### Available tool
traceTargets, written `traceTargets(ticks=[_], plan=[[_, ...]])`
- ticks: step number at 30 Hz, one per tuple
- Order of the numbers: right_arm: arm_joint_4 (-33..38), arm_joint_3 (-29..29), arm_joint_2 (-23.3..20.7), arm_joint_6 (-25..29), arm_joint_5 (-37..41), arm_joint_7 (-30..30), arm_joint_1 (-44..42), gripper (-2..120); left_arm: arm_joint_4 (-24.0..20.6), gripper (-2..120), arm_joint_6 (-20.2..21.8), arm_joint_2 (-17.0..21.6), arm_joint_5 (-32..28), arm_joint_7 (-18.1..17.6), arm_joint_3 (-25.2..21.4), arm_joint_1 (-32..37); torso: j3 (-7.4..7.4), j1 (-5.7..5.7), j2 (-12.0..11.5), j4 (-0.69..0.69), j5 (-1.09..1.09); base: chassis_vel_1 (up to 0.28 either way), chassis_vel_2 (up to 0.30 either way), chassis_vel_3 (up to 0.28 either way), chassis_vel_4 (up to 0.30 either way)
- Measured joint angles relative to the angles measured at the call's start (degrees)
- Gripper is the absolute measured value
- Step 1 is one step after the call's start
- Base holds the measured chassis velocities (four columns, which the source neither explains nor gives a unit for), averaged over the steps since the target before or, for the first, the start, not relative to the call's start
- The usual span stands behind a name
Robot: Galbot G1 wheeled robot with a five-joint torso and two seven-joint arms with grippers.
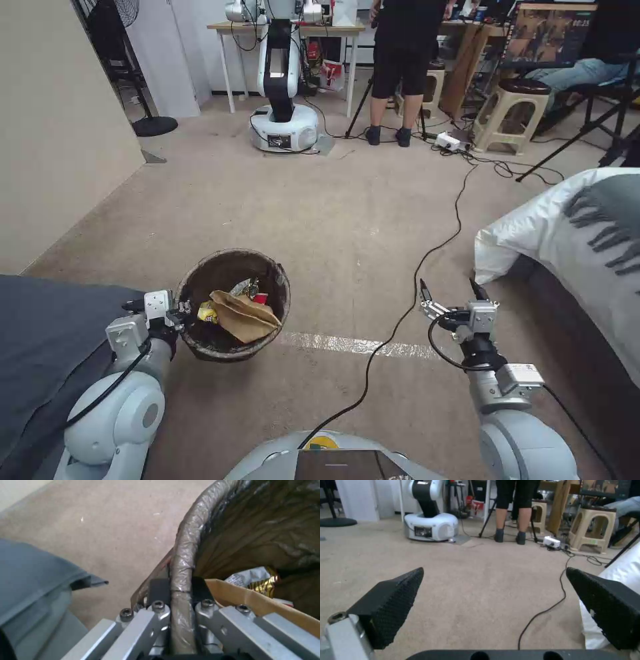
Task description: Pick up the trash bin, then pick up the garbage from the floor and place it into the trash bin.
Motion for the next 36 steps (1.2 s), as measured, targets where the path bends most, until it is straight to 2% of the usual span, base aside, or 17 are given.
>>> traceTargets(ticks=[12, 21, 36], plan=[[0.10, -1.55, -0.52, -2.42, -0.41, 1.63, 1.30, 100, 6.58, 2, 0.17, 0.64, -0.47, -0.07, 1.72, -4.25, 0.00, 0.00, 0.00, -0.01, 0.00, 0.000, 0.000, 0.000, 0.000], [-0.68, -4.16, -1.54, -3.94, 0.11, 3.17, 3.77, 100, 8.83, 2, 0.19, -0.27, -0.47, 0.01, 2.75, -4.54, 0.00, 0.00, 0.00, 0.00, 0.01, 0.000, 0.000, 0.000, 0.000], [-0.92, -4.93, -1.89, -4.10, 0.60, 3.43, 4.27, 100, 11.61, 2, 0.10, -1.85, -0.28, 0.10, 4.37, -4.83, 0.00, 0.00, 0.00, 0.00, 0.01, 0.000, 0.000, 0.000, 0.000]])
